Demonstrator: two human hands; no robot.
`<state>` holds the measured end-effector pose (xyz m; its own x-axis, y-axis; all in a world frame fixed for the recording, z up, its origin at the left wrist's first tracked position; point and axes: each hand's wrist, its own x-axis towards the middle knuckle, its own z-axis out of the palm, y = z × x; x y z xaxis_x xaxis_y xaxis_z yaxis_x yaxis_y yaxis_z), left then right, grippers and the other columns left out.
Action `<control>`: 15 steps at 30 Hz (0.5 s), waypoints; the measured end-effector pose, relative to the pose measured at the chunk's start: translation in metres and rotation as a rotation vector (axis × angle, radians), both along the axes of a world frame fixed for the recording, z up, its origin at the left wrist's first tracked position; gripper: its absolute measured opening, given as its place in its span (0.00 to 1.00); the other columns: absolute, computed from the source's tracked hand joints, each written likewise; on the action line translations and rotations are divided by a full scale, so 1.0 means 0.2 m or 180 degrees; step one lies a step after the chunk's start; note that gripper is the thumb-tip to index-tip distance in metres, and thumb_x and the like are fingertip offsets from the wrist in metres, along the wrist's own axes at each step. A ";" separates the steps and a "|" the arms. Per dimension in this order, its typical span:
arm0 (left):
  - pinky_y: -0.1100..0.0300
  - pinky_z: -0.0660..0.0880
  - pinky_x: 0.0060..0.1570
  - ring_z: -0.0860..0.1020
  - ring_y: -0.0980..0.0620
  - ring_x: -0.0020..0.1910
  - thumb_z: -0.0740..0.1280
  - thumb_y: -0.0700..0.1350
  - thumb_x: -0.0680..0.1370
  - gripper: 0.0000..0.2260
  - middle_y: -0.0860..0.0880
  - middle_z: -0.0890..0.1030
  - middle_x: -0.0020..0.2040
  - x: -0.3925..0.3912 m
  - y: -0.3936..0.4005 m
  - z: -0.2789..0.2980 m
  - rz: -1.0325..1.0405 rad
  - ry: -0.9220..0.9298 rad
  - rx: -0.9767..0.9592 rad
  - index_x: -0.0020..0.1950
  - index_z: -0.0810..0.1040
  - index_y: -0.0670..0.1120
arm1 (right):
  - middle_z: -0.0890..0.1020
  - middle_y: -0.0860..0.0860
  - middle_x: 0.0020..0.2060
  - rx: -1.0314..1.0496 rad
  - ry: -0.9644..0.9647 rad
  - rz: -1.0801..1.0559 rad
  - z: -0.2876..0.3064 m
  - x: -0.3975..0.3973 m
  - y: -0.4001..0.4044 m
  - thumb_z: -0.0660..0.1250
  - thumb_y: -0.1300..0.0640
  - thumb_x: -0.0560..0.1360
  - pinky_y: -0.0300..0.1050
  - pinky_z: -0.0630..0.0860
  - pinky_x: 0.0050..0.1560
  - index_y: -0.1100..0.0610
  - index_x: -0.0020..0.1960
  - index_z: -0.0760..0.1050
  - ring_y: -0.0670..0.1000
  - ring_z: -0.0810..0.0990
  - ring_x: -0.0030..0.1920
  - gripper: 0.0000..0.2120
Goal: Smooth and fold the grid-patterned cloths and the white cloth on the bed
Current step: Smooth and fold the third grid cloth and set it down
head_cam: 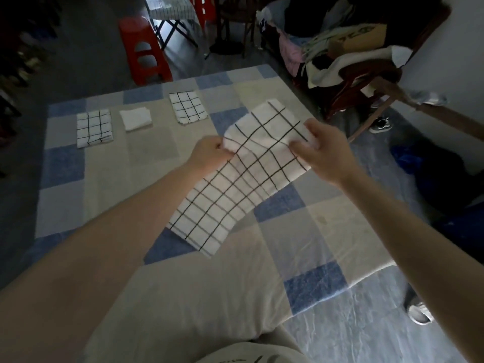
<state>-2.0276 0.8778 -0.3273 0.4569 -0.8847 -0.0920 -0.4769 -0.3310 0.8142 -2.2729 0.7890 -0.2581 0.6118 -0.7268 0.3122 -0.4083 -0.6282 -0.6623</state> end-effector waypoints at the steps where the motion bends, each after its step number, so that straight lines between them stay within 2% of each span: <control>1: 0.54 0.76 0.53 0.81 0.48 0.50 0.72 0.47 0.73 0.12 0.44 0.84 0.49 0.03 -0.01 0.08 0.0125 -0.0041 -0.0423 0.52 0.83 0.42 | 0.72 0.60 0.31 -0.0112 -0.0197 -0.0062 0.03 0.00 -0.01 0.69 0.55 0.74 0.49 0.66 0.34 0.63 0.39 0.68 0.56 0.70 0.33 0.14; 3: 0.56 0.76 0.52 0.80 0.52 0.49 0.72 0.46 0.74 0.08 0.50 0.83 0.48 0.07 0.01 0.19 0.0347 -0.0258 -0.1067 0.51 0.82 0.45 | 0.72 0.63 0.33 -0.0309 -0.0478 -0.0078 0.08 -0.01 0.02 0.70 0.56 0.74 0.48 0.68 0.35 0.65 0.40 0.68 0.58 0.69 0.34 0.15; 4: 0.59 0.74 0.51 0.79 0.54 0.48 0.72 0.45 0.74 0.05 0.53 0.82 0.46 0.09 0.02 0.22 0.0418 -0.0404 -0.1295 0.48 0.81 0.46 | 0.72 0.60 0.31 -0.0443 -0.0529 -0.0020 0.09 -0.02 0.05 0.71 0.57 0.74 0.42 0.68 0.34 0.62 0.39 0.67 0.54 0.68 0.32 0.14; 5: 0.64 0.72 0.50 0.77 0.57 0.47 0.72 0.43 0.73 0.04 0.56 0.81 0.46 0.10 0.06 0.23 0.0444 -0.0532 -0.1431 0.46 0.80 0.48 | 0.71 0.52 0.29 -0.0598 -0.0504 0.0079 0.09 -0.04 0.08 0.72 0.58 0.73 0.35 0.65 0.34 0.57 0.39 0.66 0.46 0.66 0.31 0.14; 6: 0.68 0.70 0.50 0.76 0.59 0.47 0.72 0.40 0.73 0.06 0.56 0.80 0.46 0.09 0.10 0.23 0.0415 -0.0663 -0.1522 0.44 0.78 0.50 | 0.70 0.45 0.29 -0.0706 -0.0431 0.0257 0.07 -0.05 0.13 0.72 0.59 0.72 0.29 0.63 0.33 0.51 0.40 0.64 0.42 0.65 0.30 0.15; 8: 0.70 0.69 0.55 0.75 0.58 0.54 0.73 0.35 0.70 0.12 0.54 0.82 0.53 0.10 0.21 0.15 0.0094 -0.0923 -0.1543 0.42 0.77 0.52 | 0.73 0.37 0.33 -0.0560 -0.0178 0.0768 -0.02 -0.09 0.22 0.72 0.60 0.70 0.28 0.64 0.35 0.46 0.42 0.66 0.37 0.69 0.31 0.16; 10: 0.62 0.68 0.63 0.74 0.53 0.62 0.72 0.33 0.68 0.15 0.50 0.81 0.58 0.14 0.34 -0.01 -0.0466 -0.1209 -0.1308 0.42 0.78 0.54 | 0.76 0.38 0.38 -0.0456 0.0368 0.1233 -0.15 -0.14 0.30 0.73 0.60 0.68 0.33 0.68 0.36 0.47 0.46 0.70 0.36 0.72 0.34 0.14; 13: 0.44 0.64 0.69 0.70 0.51 0.68 0.74 0.33 0.67 0.13 0.51 0.78 0.63 0.13 0.51 -0.27 -0.1153 -0.1328 -0.0600 0.42 0.83 0.52 | 0.78 0.36 0.42 -0.0014 0.1230 0.1680 -0.33 -0.22 0.41 0.72 0.57 0.70 0.32 0.72 0.41 0.47 0.49 0.75 0.34 0.75 0.41 0.10; 15: 0.44 0.57 0.73 0.65 0.56 0.70 0.73 0.35 0.70 0.11 0.54 0.75 0.66 0.07 0.63 -0.43 -0.1565 -0.1331 -0.0074 0.45 0.84 0.51 | 0.81 0.39 0.44 0.0315 0.1677 0.1867 -0.42 -0.27 0.48 0.70 0.54 0.71 0.35 0.75 0.44 0.47 0.49 0.76 0.37 0.78 0.44 0.08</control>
<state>-2.0127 1.0047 -0.4140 -0.0091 -0.9996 0.0277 -0.8471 0.0224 0.5310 -2.3259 0.8854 -0.3422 0.9526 -0.2495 -0.1741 -0.3042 -0.7863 -0.5378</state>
